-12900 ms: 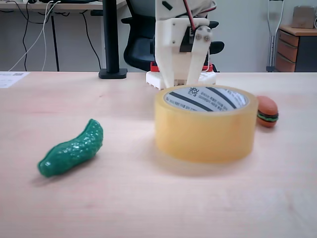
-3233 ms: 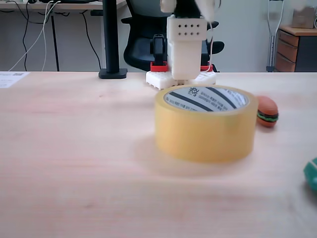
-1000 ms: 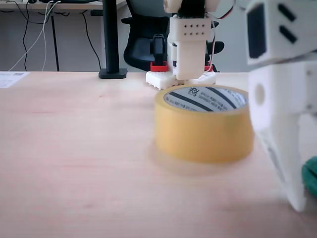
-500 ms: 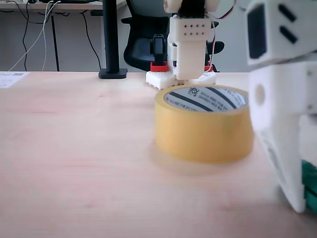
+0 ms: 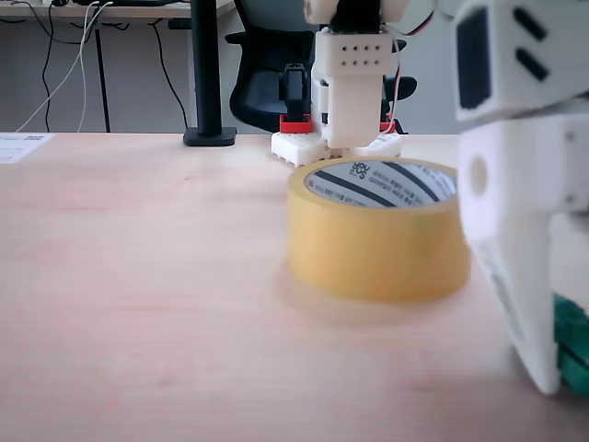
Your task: Grasp a cucumber and put it in the hole.
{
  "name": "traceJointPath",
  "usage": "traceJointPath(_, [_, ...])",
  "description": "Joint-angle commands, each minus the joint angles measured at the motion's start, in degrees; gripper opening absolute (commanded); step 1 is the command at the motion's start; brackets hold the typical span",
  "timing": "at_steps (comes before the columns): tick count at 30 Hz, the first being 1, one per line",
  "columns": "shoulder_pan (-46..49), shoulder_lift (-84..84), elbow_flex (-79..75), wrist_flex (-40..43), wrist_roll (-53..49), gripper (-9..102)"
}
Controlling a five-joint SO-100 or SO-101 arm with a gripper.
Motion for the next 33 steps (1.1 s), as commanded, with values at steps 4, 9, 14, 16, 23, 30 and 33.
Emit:
traceJointPath(4, [2.5, 11.6, -9.1, 9.5, -0.1, 1])
traceJointPath(9, [4.6, 11.6, -21.0, 20.2, -0.1, 0])
traceJointPath(14, [6.0, 11.6, -30.1, 27.1, -0.1, 0])
traceJointPath(16, [6.2, 11.7, -31.7, 28.1, -0.1, 0])
traceJointPath(23, [5.9, 11.2, -34.7, 37.1, -0.1, 2])
traceJointPath(30, [2.6, 12.0, -28.0, 41.8, -0.5, 18])
traceJointPath(33, [0.5, 10.6, -27.9, 41.8, -0.6, 17])
